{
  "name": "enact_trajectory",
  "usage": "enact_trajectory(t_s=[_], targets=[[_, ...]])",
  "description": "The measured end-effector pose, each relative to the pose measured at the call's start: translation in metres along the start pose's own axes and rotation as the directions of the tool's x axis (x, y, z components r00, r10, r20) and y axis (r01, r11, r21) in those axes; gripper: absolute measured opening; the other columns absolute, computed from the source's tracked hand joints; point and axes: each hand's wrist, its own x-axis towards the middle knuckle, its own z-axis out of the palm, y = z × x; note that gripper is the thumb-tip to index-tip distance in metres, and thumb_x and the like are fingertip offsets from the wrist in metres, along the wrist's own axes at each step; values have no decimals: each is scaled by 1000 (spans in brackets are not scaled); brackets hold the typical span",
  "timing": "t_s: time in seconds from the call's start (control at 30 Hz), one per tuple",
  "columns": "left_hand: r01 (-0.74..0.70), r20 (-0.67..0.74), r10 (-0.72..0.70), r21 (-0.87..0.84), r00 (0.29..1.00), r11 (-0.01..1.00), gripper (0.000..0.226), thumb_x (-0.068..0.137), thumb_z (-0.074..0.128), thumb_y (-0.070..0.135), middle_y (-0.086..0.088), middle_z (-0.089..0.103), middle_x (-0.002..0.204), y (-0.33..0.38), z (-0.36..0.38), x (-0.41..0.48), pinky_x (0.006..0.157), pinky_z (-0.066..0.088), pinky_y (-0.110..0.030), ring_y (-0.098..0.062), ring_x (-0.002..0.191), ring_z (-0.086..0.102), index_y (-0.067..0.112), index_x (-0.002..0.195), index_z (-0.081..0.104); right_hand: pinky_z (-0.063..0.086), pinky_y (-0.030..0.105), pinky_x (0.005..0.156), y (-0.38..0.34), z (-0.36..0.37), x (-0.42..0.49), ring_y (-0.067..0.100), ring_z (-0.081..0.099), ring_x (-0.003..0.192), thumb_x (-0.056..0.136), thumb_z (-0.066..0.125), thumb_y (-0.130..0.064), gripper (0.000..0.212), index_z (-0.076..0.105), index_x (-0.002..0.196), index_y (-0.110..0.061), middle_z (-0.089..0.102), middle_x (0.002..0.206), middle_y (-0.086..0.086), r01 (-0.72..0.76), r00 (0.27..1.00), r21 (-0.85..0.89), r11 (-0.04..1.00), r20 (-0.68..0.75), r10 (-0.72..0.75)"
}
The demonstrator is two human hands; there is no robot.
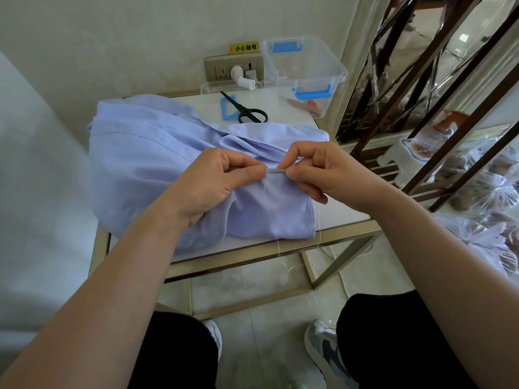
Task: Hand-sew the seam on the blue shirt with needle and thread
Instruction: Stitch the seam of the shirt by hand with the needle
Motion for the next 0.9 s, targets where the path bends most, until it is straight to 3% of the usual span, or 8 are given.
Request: enact_trajectory(t_s=[0.53,0.73,0.9], targets=[[68,47,-60,-195,997,978,16,94,60,12,1,76,91,2,-3,-2,97,46,-28,-7,90,64,16,92,75,35,20,46,6,-1,4,14,35,47,100,48,-4,17,63,97,-13,43,52,-2,24,999,188,982,32,-31],[107,72,-92,-247,993,963,17,93,60,11,5,74,82,4,-1,-3,84,49,-18,-3,82,64,16,84,74,36,20,46,7,1,5,12,36,48,93,53,-16,10,61,96,-13,45,52,-2,32,997,224,974,64,-48],[139,86,-120,-256,989,957,16,90,62,14,6,70,76,4,1,-4,79,49,-16,-3,78,61,16,77,72,36,19,46,4,5,4,10,39,48,100,49,-6,11,56,92,-10,49,51,-3,25,997,216,976,66,-40]])
